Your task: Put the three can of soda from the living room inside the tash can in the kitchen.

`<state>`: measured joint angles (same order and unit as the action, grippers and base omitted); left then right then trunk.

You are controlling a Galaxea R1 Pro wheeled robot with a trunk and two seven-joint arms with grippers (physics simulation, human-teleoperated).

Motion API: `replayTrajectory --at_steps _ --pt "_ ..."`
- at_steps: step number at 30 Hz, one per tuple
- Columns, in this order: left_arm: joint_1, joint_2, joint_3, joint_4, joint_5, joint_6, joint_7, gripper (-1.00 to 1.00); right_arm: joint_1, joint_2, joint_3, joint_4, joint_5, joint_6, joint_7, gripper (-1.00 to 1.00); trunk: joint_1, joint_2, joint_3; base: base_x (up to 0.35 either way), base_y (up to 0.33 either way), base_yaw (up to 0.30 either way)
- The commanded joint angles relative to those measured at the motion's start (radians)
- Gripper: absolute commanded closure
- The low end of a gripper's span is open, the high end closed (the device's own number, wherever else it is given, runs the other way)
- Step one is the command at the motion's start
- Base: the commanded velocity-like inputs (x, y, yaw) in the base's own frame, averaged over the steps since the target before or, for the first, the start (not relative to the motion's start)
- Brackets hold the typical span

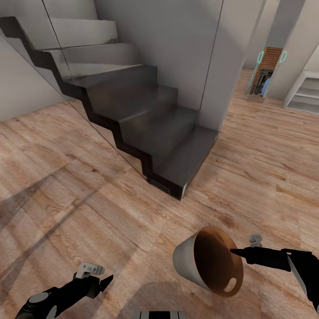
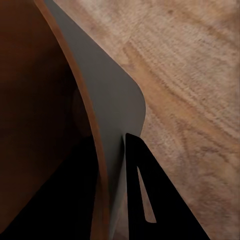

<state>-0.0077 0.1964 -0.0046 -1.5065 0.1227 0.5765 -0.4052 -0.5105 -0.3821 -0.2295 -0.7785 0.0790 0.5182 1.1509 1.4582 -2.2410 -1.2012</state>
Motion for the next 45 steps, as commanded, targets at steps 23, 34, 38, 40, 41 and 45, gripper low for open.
replayTrajectory --at_steps 23,34,38,40,41,45 --pt "0.0 0.0 0.003 0.003 0.029 0.069 -0.149 -1.0 0.0 0.0 -0.003 -0.001 -0.008 0.032 0.004 1.0 0.0 0.0 0.0 0.0 0.0 0.0" --pt "0.0 -0.001 0.003 0.005 0.028 0.082 -0.15 -1.0 0.0 0.0 -0.033 0.001 -0.006 0.033 0.004 1.0 0.0 0.0 0.0 0.0 0.0 0.0" --pt "0.0 0.001 0.003 0.005 0.028 0.082 -0.149 -1.0 0.0 -0.005 -0.054 0.0 -0.004 0.097 0.003 1.0 0.0 0.0 0.0 0.0 0.0 -0.017" --pt "0.0 0.002 0.003 0.004 0.026 0.081 -0.149 -1.0 0.0 -0.022 -0.058 -0.001 -0.001 0.164 -0.003 1.0 0.0 0.0 0.0 0.0 0.0 -0.221" --pt "0.0 0.003 0.003 0.004 0.026 0.081 -0.149 -1.0 0.0 -0.031 -0.058 -0.001 -0.001 0.175 -0.004 1.0 0.0 0.0 0.0 0.0 0.0 -0.252" --pt "0.0 0.003 0.003 0.003 0.026 0.079 -0.149 -1.0 0.0 -0.038 -0.059 -0.001 -0.001 0.186 -0.005 1.0 0.0 0.0 0.0 0.0 0.0 -0.265"
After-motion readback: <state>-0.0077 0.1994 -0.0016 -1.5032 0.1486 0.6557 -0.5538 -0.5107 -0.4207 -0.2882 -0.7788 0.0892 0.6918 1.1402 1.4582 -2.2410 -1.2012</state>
